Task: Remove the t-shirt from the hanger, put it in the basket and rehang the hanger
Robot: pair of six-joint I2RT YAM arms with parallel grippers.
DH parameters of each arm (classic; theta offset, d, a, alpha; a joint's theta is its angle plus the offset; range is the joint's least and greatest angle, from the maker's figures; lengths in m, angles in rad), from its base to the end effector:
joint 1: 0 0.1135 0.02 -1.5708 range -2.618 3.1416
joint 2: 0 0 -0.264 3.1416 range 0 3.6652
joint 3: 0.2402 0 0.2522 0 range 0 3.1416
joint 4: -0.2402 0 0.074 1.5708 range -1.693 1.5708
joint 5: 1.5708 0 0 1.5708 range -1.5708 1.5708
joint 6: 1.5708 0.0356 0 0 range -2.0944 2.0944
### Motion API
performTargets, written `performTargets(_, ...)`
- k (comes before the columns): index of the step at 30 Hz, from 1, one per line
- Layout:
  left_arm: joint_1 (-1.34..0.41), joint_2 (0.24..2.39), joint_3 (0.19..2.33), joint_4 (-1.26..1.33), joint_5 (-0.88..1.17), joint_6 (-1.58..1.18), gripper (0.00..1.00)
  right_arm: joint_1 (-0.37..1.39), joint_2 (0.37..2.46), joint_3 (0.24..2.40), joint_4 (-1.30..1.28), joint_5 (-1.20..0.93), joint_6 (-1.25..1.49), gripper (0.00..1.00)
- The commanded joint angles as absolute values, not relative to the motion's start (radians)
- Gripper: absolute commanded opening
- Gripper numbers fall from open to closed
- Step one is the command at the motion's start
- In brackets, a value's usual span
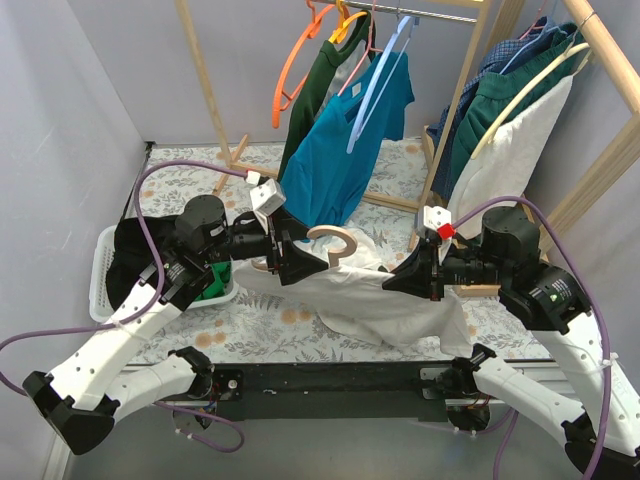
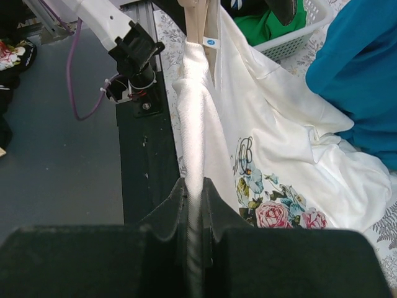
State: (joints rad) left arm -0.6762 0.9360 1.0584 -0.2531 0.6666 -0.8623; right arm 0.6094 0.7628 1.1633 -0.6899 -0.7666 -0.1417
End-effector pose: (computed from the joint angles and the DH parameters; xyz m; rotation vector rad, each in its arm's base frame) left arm 0.1425 -0.1426 0.4022 0.3997 1.9536 -1.6388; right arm 0.0899 0.0928 0.4182 -1.1780 1.4942 1.0296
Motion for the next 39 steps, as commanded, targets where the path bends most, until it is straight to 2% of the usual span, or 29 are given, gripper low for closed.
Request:
performTargets(1, -0.68, 0.94, 1.043, -0.192, 0.704, -0.874, 0.83, 0.617, 0.749, 1.186, -0.601, -0.816, -0.13, 0.01)
performTargets(5, -0.68, 0.931, 1.068, -0.257, 0.678, -0.825, 0.83, 0.617, 0.749, 1.201, -0.615, -0.785, -0.14, 0.01)
performTargets(11, -0.68, 0.957, 1.055, -0.371, 0.781, -0.796, 0.84, 0.617, 0.747, 1.227, -0.627, -0.77, -0.15, 0.01)
performTargets(17, -0.68, 0.907, 1.028, -0.428, 0.724, -0.766, 0.79, 0.615, 0.741, 1.256, -0.641, -0.753, -0.156, 0.01)
performTargets(25, -0.68, 0.882, 1.006, -0.459, 0.649, -0.759, 0.52, 0.617, 0.733, 1.259, -0.641, -0.759, -0.155, 0.01)
performTargets(27, -0.68, 0.887, 1.005, -0.46, 0.64, -0.761, 0.34, 0.615, 0.733, 1.256, -0.643, -0.764, -0.153, 0.01)
performTargets(29, -0.68, 0.888, 1.006, -0.46, 0.626, -0.761, 0.07, 0.617, 0.732, 1.255, -0.644, -0.764, -0.15, 0.01)
performTargets(30, -0.68, 0.887, 1.009, -0.459, 0.614, -0.759, 0.01, 0.615, 0.73, 1.258, -0.652, -0.764, -0.15, 0.01)
performTargets(37, -0.68, 0.862, 1.022, -0.453, 0.607, -0.753, 0.0, 0.615, 0.735, 1.238, -0.67, -0.739, -0.161, 0.01)
performTargets(38, -0.68, 0.859, 1.022, -0.453, 0.607, -0.755, 0.0, 0.615, 0.735, 1.235, -0.666, -0.732, -0.16, 0.04)
performTargets(39, -0.68, 0.856, 1.022, -0.454, 0.61, -0.753, 0.0, 0.617, 0.732, 1.23, -0.661, -0.724, -0.158, 0.29)
